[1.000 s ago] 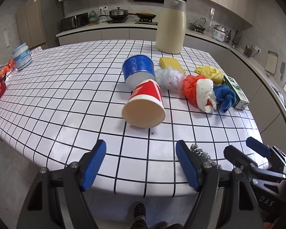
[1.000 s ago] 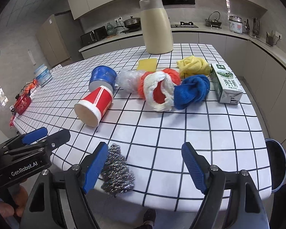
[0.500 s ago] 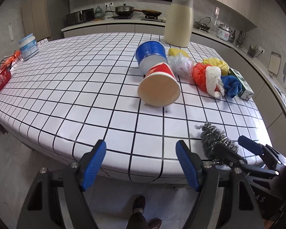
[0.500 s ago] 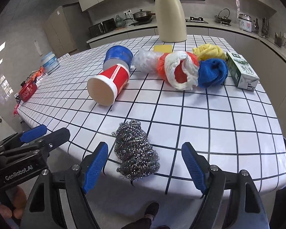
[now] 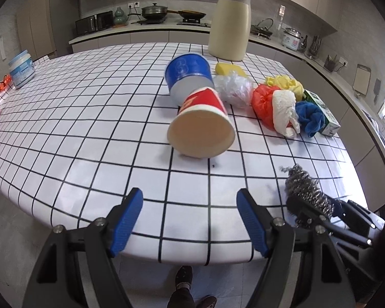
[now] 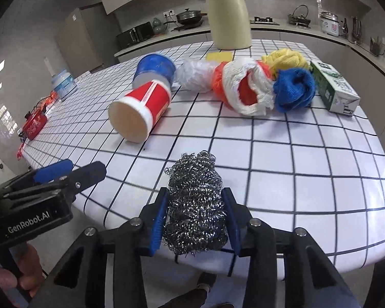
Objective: Collect trash
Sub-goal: 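Grasp the steel wool scrubber with the right tool while the left tool grasps the red-and-white cup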
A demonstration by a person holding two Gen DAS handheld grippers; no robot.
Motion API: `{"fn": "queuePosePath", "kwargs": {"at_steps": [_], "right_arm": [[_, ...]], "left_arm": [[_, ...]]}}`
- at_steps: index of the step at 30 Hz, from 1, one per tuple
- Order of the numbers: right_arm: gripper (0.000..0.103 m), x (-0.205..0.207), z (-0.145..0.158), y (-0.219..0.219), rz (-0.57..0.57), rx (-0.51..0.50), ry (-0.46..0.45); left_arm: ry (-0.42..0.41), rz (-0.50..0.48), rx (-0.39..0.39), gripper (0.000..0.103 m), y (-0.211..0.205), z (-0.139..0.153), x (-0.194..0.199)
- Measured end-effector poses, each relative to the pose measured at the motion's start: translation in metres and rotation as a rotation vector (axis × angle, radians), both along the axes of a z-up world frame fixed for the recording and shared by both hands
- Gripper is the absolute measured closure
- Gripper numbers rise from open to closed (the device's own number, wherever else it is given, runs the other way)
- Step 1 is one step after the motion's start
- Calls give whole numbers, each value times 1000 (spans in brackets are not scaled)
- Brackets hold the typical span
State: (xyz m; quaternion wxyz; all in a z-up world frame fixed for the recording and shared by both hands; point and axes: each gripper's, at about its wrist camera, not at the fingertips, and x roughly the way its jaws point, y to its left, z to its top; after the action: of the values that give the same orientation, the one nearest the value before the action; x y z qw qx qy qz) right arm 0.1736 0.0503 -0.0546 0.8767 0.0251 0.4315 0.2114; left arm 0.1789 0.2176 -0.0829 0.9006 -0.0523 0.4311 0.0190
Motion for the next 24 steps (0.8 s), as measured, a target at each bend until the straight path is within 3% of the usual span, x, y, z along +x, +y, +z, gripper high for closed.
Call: {"fn": "queuePosePath", "kwargs": {"at_steps": [16, 24], "right_arm": [[59, 57, 40, -19, -93, 38, -80], [59, 85, 41, -19, -120, 42, -76]], "left_arm": [[-28, -44, 41, 26, -14, 19, 71], [51, -48, 60, 26, -11, -4, 105]]}}
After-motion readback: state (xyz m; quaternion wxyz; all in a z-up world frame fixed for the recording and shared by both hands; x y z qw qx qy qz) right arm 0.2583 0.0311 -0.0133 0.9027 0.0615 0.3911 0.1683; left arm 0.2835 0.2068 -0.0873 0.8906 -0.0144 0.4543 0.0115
